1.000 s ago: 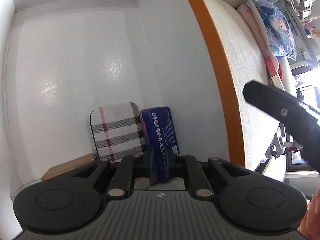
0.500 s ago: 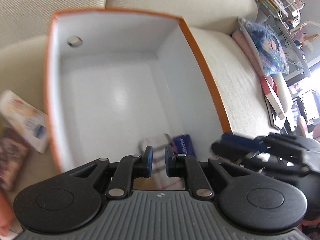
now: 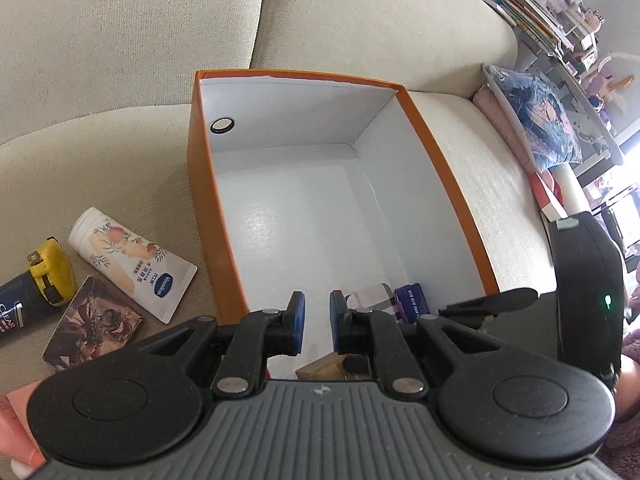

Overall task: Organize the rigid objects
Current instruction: 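Adjust the plaid case in the shoebox with the right tool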

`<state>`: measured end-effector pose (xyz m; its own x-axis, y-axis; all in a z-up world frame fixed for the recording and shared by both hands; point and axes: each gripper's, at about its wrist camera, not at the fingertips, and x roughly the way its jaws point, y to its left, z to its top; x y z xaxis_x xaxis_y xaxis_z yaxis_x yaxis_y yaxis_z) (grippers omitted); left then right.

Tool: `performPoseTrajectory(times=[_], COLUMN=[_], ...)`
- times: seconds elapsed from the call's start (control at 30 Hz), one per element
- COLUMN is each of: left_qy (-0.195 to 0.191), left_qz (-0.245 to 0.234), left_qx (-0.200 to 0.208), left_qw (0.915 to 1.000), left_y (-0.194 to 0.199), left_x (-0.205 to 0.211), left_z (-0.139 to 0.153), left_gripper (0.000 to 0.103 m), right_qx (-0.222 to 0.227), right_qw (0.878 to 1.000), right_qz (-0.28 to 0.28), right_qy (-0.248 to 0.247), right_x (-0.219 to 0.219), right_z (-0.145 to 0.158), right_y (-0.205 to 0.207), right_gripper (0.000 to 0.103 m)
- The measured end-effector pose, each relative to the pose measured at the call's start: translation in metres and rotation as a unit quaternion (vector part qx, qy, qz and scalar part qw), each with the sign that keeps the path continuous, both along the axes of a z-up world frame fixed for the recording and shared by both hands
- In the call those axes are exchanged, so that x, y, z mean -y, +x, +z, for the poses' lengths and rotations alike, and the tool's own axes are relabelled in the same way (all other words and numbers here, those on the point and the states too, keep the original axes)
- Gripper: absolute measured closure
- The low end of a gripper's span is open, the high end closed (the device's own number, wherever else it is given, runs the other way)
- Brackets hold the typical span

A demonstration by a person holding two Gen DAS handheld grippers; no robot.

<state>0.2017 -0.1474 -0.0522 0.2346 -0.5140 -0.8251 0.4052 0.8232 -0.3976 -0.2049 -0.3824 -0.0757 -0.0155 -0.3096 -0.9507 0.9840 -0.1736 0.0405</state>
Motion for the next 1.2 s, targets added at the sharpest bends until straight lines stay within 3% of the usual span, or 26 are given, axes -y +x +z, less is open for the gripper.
performPoseTrajectory(times=[0.4,0.53,0.67,0.93,1.13,1.2], left_qy=[-0.02,-0.032,-0.036,-0.032,-0.012,0.002], left_qz=[0.0,0.009,0.018,0.041,0.085,0.103], left_qx=[-0.006,0.0,0.011,0.022,0.042,0.045], left_qw=[0.9998,0.9995,0.9991,0.9984,0.9954,0.9936], left_y=[0.007,0.007,0.008,0.003,-0.004,-0.009], left_x=[-0.006,-0.011,-0.019,-0.044,-0.098,-0.119], left_z=[-0.007,-0.001,0.007,0.02,0.045,0.051], left_gripper=[0.09,0.09,0.09,0.089,0.09,0.09], right_qx=[-0.008,-0.074,-0.096,-0.097,-0.083,-0.066], right_qw=[1.0,0.997,0.995,0.995,0.993,0.987], right_qz=[0.006,-0.003,-0.004,-0.005,0.03,0.051], right_qy=[0.029,-0.008,0.004,0.011,-0.084,-0.139], right_x=[0.024,0.032,0.044,0.041,0.02,0.011], right_z=[-0.003,0.006,-0.008,-0.012,0.035,0.055], right_y=[0.001,-0.008,-0.022,-0.026,0.015,0.037], right_gripper=[0.079,0.078,0.079,0.081,0.078,0.069])
